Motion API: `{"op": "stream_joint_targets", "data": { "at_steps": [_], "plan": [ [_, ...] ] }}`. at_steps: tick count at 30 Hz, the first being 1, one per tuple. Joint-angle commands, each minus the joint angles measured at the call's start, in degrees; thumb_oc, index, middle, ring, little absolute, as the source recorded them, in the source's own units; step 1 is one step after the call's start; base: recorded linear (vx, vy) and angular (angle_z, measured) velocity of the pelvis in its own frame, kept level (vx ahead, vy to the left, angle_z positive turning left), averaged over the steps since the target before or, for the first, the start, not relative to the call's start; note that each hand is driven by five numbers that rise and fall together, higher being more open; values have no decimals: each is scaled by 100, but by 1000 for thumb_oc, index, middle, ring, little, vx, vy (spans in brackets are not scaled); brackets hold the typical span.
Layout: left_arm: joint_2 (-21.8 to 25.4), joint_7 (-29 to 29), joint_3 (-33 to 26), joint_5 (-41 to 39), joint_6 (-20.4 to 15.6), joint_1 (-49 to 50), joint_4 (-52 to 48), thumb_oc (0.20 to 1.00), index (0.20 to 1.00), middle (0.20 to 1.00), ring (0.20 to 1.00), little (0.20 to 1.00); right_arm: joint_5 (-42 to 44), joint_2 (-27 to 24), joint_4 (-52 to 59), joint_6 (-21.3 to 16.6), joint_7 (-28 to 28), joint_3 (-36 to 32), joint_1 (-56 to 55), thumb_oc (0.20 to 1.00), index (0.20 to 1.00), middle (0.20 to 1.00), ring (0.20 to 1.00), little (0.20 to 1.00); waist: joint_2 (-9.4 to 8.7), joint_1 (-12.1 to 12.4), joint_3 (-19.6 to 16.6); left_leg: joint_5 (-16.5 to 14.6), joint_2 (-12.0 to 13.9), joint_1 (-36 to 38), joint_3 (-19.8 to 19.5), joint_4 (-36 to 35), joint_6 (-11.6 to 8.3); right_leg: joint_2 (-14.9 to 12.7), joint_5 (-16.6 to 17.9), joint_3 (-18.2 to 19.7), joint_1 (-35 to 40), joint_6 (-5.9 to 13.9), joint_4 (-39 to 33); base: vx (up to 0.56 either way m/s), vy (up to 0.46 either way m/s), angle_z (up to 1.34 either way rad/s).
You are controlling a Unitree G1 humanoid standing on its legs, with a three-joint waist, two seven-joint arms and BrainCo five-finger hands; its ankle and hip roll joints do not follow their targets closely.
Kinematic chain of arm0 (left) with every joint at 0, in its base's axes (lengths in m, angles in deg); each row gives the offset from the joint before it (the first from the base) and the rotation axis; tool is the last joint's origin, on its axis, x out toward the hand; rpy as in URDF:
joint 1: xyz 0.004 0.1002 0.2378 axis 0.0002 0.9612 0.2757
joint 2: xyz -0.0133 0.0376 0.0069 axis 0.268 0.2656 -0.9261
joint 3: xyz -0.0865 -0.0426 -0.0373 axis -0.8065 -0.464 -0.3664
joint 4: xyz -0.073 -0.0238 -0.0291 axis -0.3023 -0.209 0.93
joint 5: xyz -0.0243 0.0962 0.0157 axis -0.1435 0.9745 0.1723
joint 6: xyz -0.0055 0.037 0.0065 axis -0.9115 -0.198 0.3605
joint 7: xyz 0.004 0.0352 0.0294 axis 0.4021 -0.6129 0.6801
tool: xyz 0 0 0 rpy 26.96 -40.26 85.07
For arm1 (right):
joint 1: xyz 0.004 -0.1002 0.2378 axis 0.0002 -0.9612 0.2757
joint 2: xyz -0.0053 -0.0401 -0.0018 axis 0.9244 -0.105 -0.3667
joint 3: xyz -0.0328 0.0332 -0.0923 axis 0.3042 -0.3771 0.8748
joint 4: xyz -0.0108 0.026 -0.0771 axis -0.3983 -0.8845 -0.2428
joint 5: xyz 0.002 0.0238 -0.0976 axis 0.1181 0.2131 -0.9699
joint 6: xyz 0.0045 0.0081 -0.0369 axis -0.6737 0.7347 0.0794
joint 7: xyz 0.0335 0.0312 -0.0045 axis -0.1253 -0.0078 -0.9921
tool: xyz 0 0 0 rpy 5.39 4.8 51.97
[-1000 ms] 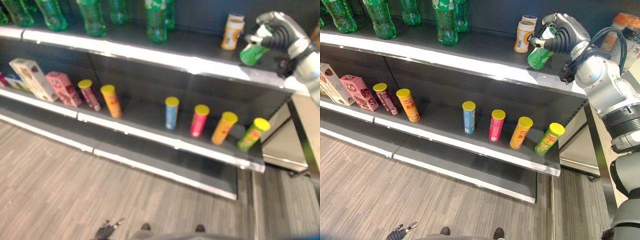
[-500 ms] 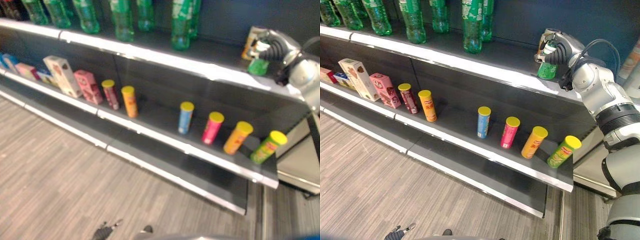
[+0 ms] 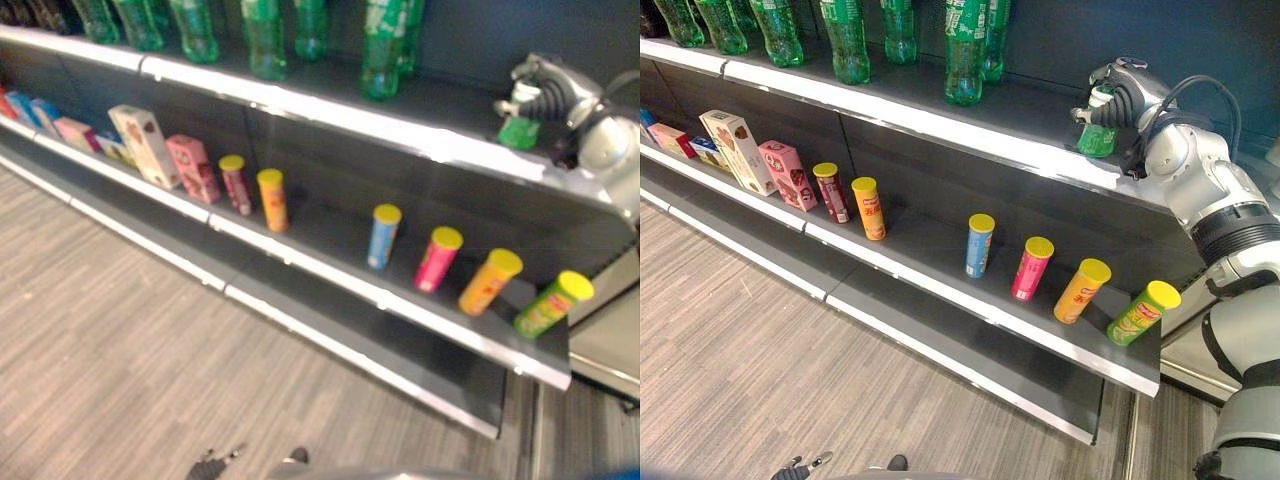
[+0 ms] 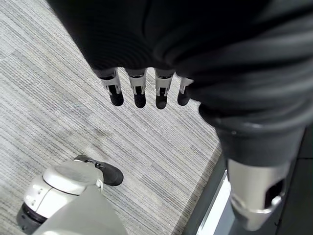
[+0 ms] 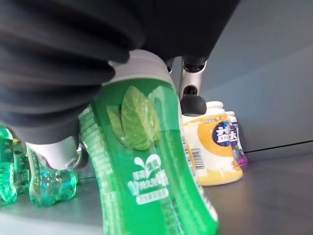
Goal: Put the goods on the table back onto the shelves and tidy them up.
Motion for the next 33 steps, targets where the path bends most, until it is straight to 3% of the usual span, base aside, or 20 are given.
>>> {"op": "stream_joint_targets", "data": {
  "at_steps": [1, 12, 13, 14, 15, 28, 33],
  "plan": [
    [360, 51, 260, -19, -90, -380, 218, 1000, 1000, 1000, 1000, 1000, -36, -72, -393, 27, 97, 476, 1061, 200, 200, 200, 200, 200, -296, 132, 39, -324, 26, 123, 491, 9, -324, -306, -282, 98, 312, 326, 93, 0, 0, 0],
    [363, 56, 278, -8, -92, -377, 185, 1000, 1000, 1000, 1000, 1000, 19, 81, -418, 33, 95, 340, 889, 200, 200, 200, 200, 200, -268, 82, 42, -362, 48, 187, 594, 9, -307, -296, -297, 187, 306, 325, 69, 0, 0, 0],
    [362, 58, 276, -14, -91, -374, 186, 1000, 1000, 1000, 1000, 1000, 12, 95, -418, 35, 92, 338, 890, 235, 235, 235, 235, 235, -266, 84, 44, -364, 48, 187, 594, 9, -306, -296, -297, 183, 312, 324, 70, 0, 0, 0],
    [364, 62, 277, -12, -92, -376, 184, 1000, 1000, 1000, 1000, 1000, 4, 104, -428, 36, 99, 348, 902, 539, 539, 539, 539, 539, -263, 87, 47, -363, 46, 188, 594, 9, -305, -295, -298, 182, 312, 324, 72, 0, 0, 0],
    [366, 65, 270, -19, -92, -371, 195, 1000, 1000, 1000, 1000, 1000, 4, 99, -425, 45, 108, 353, 920, 1000, 1000, 1000, 1000, 1000, -261, 85, 49, -366, 47, 194, 598, 9, -304, -292, -300, 190, 315, 324, 70, 0, 0, 0],
    [333, 60, 211, 40, -45, -334, 281, 1000, 1000, 1000, 1000, 1000, 119, -68, 187, 1, 305, 152, 963, 1000, 1000, 1000, 1000, 1000, -261, 3, 23, -429, 42, 287, 715, 9, -259, -310, -275, 301, 312, 342, 81, -1, 5, -2],
    [282, 74, 139, 45, -35, -314, 277, 1000, 1000, 1000, 1000, 1000, 198, -334, 821, -48, 641, -266, 875, 1000, 1000, 1000, 1000, 1000, -230, -71, 11, -472, 40, 316, 760, 9, -228, -330, -253, 354, 293, 359, 78, -8, 21, -6]
  ]
}}
